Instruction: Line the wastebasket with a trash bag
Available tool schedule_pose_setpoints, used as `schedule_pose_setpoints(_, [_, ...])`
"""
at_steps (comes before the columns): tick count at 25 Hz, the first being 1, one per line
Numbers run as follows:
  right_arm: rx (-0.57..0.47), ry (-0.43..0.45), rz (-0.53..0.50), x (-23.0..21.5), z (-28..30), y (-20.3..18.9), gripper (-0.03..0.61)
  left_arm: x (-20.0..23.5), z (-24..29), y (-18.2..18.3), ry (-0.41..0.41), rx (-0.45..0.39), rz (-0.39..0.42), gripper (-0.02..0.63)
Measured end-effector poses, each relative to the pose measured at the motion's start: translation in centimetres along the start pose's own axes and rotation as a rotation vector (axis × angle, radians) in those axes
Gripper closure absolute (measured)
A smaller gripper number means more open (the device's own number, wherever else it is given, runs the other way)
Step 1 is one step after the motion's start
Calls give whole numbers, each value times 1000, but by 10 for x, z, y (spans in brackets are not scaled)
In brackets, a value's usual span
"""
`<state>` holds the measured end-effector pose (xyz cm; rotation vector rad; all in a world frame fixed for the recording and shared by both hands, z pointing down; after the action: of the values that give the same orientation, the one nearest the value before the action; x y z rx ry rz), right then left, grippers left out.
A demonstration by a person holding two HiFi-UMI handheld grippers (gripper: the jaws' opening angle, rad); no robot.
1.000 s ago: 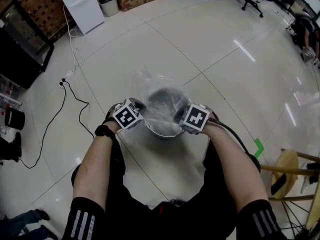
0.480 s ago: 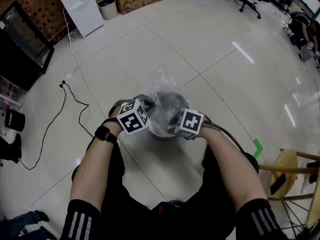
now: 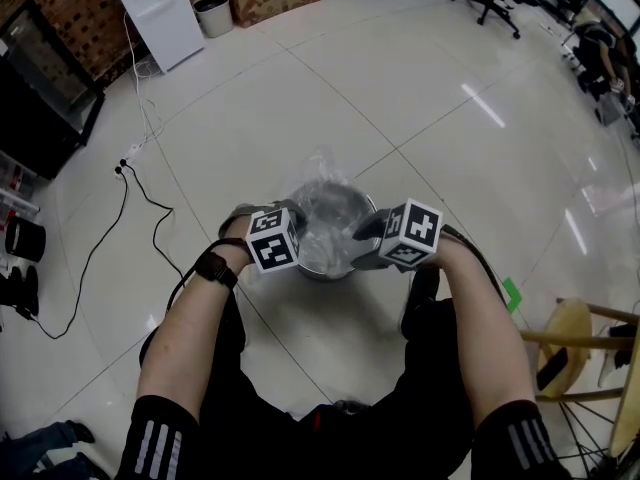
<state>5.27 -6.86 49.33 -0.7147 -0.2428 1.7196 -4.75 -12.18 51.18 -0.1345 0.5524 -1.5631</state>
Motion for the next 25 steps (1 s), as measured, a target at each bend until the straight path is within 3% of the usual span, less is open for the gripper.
schedule_pose_setpoints(5, [-93, -189, 52, -37, -32, 14, 333, 8, -3, -2, 36, 14, 6, 618])
schedule_pose_setpoints(7, [-81, -197, 65, -40, -29, 16, 333, 12, -6, 0, 61, 12, 15, 618])
schedule_pose_setpoints(11, [43, -155, 11, -30, -2, 9, 353, 16, -8, 8, 82, 4, 29, 618])
schedule_pose_setpoints(14, [56, -189, 11, -37, 6, 10, 353, 8, -5, 15, 66, -1, 64, 618])
schedule_pose_setpoints(19, [-68, -350, 45, -68, -14, 26, 351, -22, 9, 26, 13, 6, 173, 618])
schedule_pose_setpoints(25, [-106, -477, 21, -86, -25, 38, 327, -54, 18, 45, -46, -10, 285, 617])
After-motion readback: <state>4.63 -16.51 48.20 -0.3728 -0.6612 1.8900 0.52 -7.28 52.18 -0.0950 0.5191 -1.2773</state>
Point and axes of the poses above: the fingertips, and each gripper's own axes: z forward along the fingers, x to its left, y out of its top, the point moved 3 cm from there along -z, backward along the fingers, and after that the axes turned 2 degrees about z, right-handed, at the moved point
